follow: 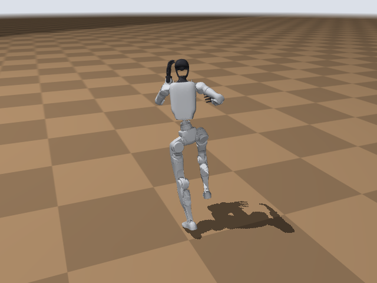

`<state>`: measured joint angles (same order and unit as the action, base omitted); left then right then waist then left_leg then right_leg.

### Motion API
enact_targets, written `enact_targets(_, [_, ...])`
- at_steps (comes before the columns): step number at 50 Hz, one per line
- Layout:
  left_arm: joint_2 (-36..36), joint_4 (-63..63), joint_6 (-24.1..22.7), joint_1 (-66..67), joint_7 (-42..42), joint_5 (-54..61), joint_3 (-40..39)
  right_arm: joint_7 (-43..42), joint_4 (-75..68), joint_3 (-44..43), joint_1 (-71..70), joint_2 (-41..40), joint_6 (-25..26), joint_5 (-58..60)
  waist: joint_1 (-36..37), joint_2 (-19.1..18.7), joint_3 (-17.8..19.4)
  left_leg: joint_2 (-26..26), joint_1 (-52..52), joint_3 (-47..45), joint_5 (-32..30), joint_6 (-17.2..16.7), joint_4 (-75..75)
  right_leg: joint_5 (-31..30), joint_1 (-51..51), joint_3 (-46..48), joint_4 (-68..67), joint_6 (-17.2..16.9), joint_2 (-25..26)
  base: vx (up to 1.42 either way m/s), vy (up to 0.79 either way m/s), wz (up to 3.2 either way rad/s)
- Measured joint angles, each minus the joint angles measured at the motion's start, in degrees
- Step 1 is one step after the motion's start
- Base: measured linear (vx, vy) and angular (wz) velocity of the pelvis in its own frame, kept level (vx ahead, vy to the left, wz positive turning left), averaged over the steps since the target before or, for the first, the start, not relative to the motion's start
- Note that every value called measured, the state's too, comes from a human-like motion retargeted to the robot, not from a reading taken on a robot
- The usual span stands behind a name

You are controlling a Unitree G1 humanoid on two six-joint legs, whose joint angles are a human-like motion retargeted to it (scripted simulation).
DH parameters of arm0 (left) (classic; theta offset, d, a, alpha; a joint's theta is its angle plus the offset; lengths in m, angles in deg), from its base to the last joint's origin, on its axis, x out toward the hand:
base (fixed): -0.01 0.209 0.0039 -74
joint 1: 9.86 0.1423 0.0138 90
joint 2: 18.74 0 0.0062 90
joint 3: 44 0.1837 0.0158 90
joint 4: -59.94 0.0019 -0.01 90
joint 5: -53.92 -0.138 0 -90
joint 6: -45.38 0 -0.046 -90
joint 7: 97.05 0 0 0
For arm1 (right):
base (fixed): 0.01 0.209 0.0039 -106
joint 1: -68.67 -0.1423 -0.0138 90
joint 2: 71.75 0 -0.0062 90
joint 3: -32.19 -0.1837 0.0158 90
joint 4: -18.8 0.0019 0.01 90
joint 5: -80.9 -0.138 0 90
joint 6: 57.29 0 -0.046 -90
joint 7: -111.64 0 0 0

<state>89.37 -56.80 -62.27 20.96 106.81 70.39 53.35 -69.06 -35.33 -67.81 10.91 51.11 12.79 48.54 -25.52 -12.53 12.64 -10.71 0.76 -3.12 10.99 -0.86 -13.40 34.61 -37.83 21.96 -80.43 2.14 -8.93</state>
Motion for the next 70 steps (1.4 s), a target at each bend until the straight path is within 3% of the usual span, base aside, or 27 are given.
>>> enact_targets(3, [-0.6, -0.2, -0.7, -1.0, 0.7, -0.9, -0.2, 3.8, -1.6, -3.6, 8.0, -1.5, 2.4, -0.2, -1.5, 0.7, -3.7, 2.0, 3.4, -2.6, -12.2, -2.5, 2.2, -5.3, 8.9, 2.7, 35.8, -4.7, 2.0, 1.1, -0.27, 1.12])
enact_targets(5, [-2.0, -1.0, -1.3, 0.8, 0.1, 0.1, -0.9, 5.6, -2.9, -3.9, 10.0, -4.2, 4.7, -0.1, -0.6, 4.9, -4.9, 6.1, 5.6, -4.6, -8.4, -0.4, -3.3, -7.8, 17.3, 1.5, 59.6, -9.6, 1.1, 1.11, -0.36, 0.82])
enact_targets(7, [-3.4, -2.4, -1.4, 5.4, -1.9, 2.8, -0.9, 5.7, -4.3, -2.7, 8.5, -7.0, 6.6, 1.5, 2.0, 9.9, -5.0, 8.7, 4.3, -7.3, 1.7, 2.6, -18.9, -8.1, 23.4, 0.4, 71.6, -12.8, -2.1, 1.04, -0.37, 0.3])
enact_targets(11, [-4.8, -3.4, 0.4, 20.6, -9.4, 6.6, -2.2, 2.1, -8.4, 2.9, -1.9, -10.0, 6.6, 3.4, 10.0, 12.2, -4.0, 8.4, -11.5, -6.3, 18.1, 8.3, -63.1, -12.3, 25.2, -1.7, 68.2, -9.4, -5.6, 0.87, -0.25, -0.16])
enact_targets(14, [-6.0, -0.8, 1.2, 40.6, -8.9, 8.4, -4.9, -4.5, -14.6, 11.7, -20.4, -10.8, 4.7, 4.1, 15.9, 11.1, 0.2, 10.7, -26.2, -2.3, 28.4, 9.9, -94.2, -3.1, 21.6, -4.6, 49.6, -7.0, -6.9, 0.8, -0.16, -0.59])
enact_targets(17, [-6.4, 2.1, 1.0, 65.2, -9.3, 15.2, -9.1, -9.5, -15.3, 16.8, -44.3, -13.6, 4.0, 8.5, 21.9, 14.5, 1.2, 13.5, -43.7, -5.5, 32.6, 10.0, -115.4, 3.6, 20.3, -7.8, 41.2, -6.1, -9.9, 0.86, -0.16, -0.65])
enact_targets(19, [-2.4, 0.8, 1.4, 80.8, -10.7, 20.2, -11.9, -11.3, -11.4, 16.5, -58.0, -16.7, 4.7, 12.1, 29.1, 18.0, -0.1, 12.3, -53.4, -9.5, 32.9, 9.7, -120.2, 2.7, 22.3, -10.7, 43.4, -4.6, -10.7, 1.01, -0.11, -1.1])
enact_targets(22, [3.7, -2.1, 1.6, 97.8, -13.8, 34.1, -14.4, -15.6, -5.1, 18.3, -73.3, -18.7, 5.3, 15.7, 40.8, 23.0, -3.6, 7.8, -63.2, -14.5, 31.5, 11.4, -115.6, -8.9, 28.0, -13.7, 54.3, -5.0, -11.3, 1.12, -0.01, -1.15])
enact_targets(25, [10.8, -2.9, 6.9, 109.6, -21.4, 29.1, -20.4, -17.5, -0.2, 20.6, -77.4, -17.1, 3.8, 11.8, 49.9, 25.5, -7.2, 0.7, -60.9, -18.8, 28.0, 13.2, -100.7, -29.6, 36.3, -15.6, 66.8, -6.7, -10.8, 1.25, 0.15, -0.95])
enact_targets(27, [11.6, -2.7, 8.8, 113.2, -24.9, 26.4, -22.3, -16.7, 1.1, 21.5, -76.5, -16.5, 3.7, 11.7, 51.4, 25.4, -9.4, -0.5, -55.7, -20.2, 21.5, 13.0, -86.0, -35.8, 39.9, -15.3, 67.3, -6.5, -9.5, 1.27, 0.26, -0.22])
enact_targets(30, [10.9, -2.9, 11.9, 114.8, -31.6, 25.6, -24.0, -12.8, 2.5, 22.4, -73.4, -16.8, 4.3, 13.2, 48.7, 22.5, -11.0, 1.9, -43.5, -18.1, 10.9, 9.7, -57.4, -30.6, 41.1, -15.2, 51.8, -3.1, -5.6, 1.25, 0.3, 0.17])
enact_targets(32, [9.9, -1.6, 9.4, 110.9, -20.2, 20.4, -22.2, -12.9, 3.8, 23.1, -68.4, -18.1, 4.2, 13.7, 46.4, 19.6, -10.1, 3.7, -32.1, -15.4, 4.8, 7.3, -34.6, -24.3, 38.6, -17.3, 32.8, -1.7, -2.3, 1.21, 0.29, -0.05])
enact_targets(35, [10.0, -1.4, 9.9, 102.4, -21.0, 18.8, -19.5, -11.5, 4.8, 23.0, -57.3, -19.0, 3.8, 14.1, 44.9, 13.4, -8.5, 1.1, -14.2, -12.2, -4.1, 2.7, -5.7, -15.3, 33.6, -19.0, 2.6, 1.9, 3.8, 1.17, 0.3, -0.5])
enact_targets(37, [8.7, -0.5, 10.4, 93.8, -21.6, 17.1, -15.8, -9.5, 4.3, 22.5, -49.4, -17.6, 3.9, 13.6, 42.2, 10.6, -8.1, 0.1, -8.0, -12.1, 3.8, 2.8, -2.0, -8.1, 27.2, -19.4, -18.1, 3.0, 5.4, 1.04, 0.36, -0.02])
enact_targets(40, [4.8, 3.7, 8.1, 72.5, -16.0, 14.0, -7.9, -8.1, -1.0, 19.9, -37.8, -14.8, 3.7, 15.8, 33.7, 10.6, -5.3, 2.0, -9.2, -7.8, 26.6, 9.9, -14.4, 2.8, 14.8, -18.8, -44.4, 0.6, 6.9, 0.86, 0.28, 1.17])
enact_targets(43, [0.3, 6.3, 6.2, 43.0, -9.8, 9.9, -0.7, -6.6, -7.6, 13.0, -21.6, -14.2, 3.0, 14.3, 24.1, 8.7, -1.5, 1.9, -15.7, -1.7, 36.4, 13.7, -31.5, 7.9, 0.8, -12.8, -53.7, -1.3, 8.0, 0.85, 0.13, 1.81])
enact_targets(45, [-2.8, 5.0, 4.4, 26.2, -7.1, 8.4, 1.9, -4.6, -7.5, 7.4, -10.3, -12.7, 1.8, 9.7, 17.7, 7.3, -0.9, 2.8, -13.9, 0.0, 36.6, 11.8, -30.6, 8.2, -6.7, -10.2, -50.2, -1.2, 4.9, 1.05, 0.1, 1.34])
enact_targets(47, [-3.2, 2.8, 2.6, 14.7, -5.1, 5.2, 3.3, -2.6, -6.0, 2.2, -1.1, -8.3, 0.8, 6.2, 10.8, 5.6, -2.8, 3.5, -8.5, 1.0, 31.5, 8.7, -21.5, 7.4, -10.5, -7.4, -39.0, 0.5, 0.2, 1.2, 0.03, 0.79])
enact_targets(50, [-0.5, 0.1, 1.2, 4.7, -4.3, 0.5, 5.8, 1.0, -5.3, -4.2, 9.3, -1.6, 1.0, 4.3, 1.5, 1.9, -6.5, 1.6, -0.9, 2.4, 14.6, 2.3, -7.4, 4.0, -9.1, -1.0, -11.6, 2.3, -1.1, 1.28, -0.12, 0.52])
enact_targets(53, [0.9, 0.0, 0.6, -0.8, -5.4, 1.3, 8.5, 4.8, -5.4, -8.6, 16.3, 1.7, 3.0, 4.9, -5.1, -0.3, -8.4, 0.6, 5.1, 6.7, -5.2, -2.8, 1.8, -4.1, 1.7, 2.2, 28.9, -1.6, 4.3, 1.32, -0.24, 0.86])
enact_targets(55, [0.8, 0.6, -0.2, -3.3, -3.7, 2.8, 9.5, 6.0, -5.8, -9.5, 18.5, 1.8, 4.8, 5.8, -7.8, 2.7, -9.0, 3.6, 9.4, 7.5, -8.7, -2.5, 2.6, -9.1, 11.8, 0.7, 55.8, -6.7, 4.5, 1.35, -0.29, 1.07])
enact_targets(58, [-1.0, 2.2, -1.1, -3.2, -2.2, 6.3, 10.5, 6.8, -6.6, -7.4, 17.1, 0.4, 7.9, 7.2, -5.5, 11.7, -7.5, 8.6, 14.4, 3.1, -1.5, 1.9, -9.8, -12.0, 23.8, -4.7, 74.0, -13.2, 0.6, 1.32, -0.33, 0.09])
enact_targets(60, [-2.2, 2.7, -0.1, 1.0, -5.1, 8.0, 10.2, 8.1, -7.4, -5.1, 14.8, -1.2, 9.4, 7.5, -1.0, 15.8, -7.1, 10.0, 10.5, -0.1, 5.7, 4.6, -28.9, -13.8, 27.4, -7.2, 75.5, -13.7, -1.7, 1.17, -0.27, -0.81])
enact_targets(63, [-3.8, 2.9, 1.1, 15.7, -8.7, 7.3, 3.6, 5.2, -10.0, 1.1, 5.1, -1.7, 8.3, 5.8, 4.3, 14.4, -4.3, 7.9, -5.0, -2.1, 17.7, 9.0, -67.0, -13.8, 27.0, -8.7, 69.1, -9.6, -1.7, 1.01, -0.11, -0.92])
enact_targets(66, [-7.2, 3.6, 0.9, 41.7, -7.4, 10.8, -4.3, -2.1, -11.2, 10.1, -16.1, -4.7, 5.8, 6.7, 9.9, 12.8, -1.1, 10.4, -22.4, -2.2, 26.3, 9.4, -97.7, -3.8, 22.4, -12.6, 54.7, -5.1, -0.6, 1.0, -0.01, -1.16])
enact_targets(68, [-8.7, 2.1, 1.1, 61.5, -9.4, 16.6, -10.0, -5.2, -9.1, 13.6, -33.2, -9.2, 5.4, 8.1, 14.6, 14.7, -1.7, 12.0, -34.5, -6.0, 29.6, 9.6, -110.5, -0.4, 21.4, -15.5, 50.9, -4.0, -1.8, 1.13, -0.01, -1.08])
enact_targets(70, [-5.7, -1.9, 1.8, 79.7, -11.6, 21.0, -14.4, -7.3, -5.0, 13.7, -47.3, -14.8, 5.9, 9.3, 22.2, 17.9, -4.2, 10.7, -46.0, -11.2, 31.0, 10.9, -116.4, -2.1, 23.5, -18.0, 54.8, -3.5, -3.3, 1.23, 0.02, -1.1])
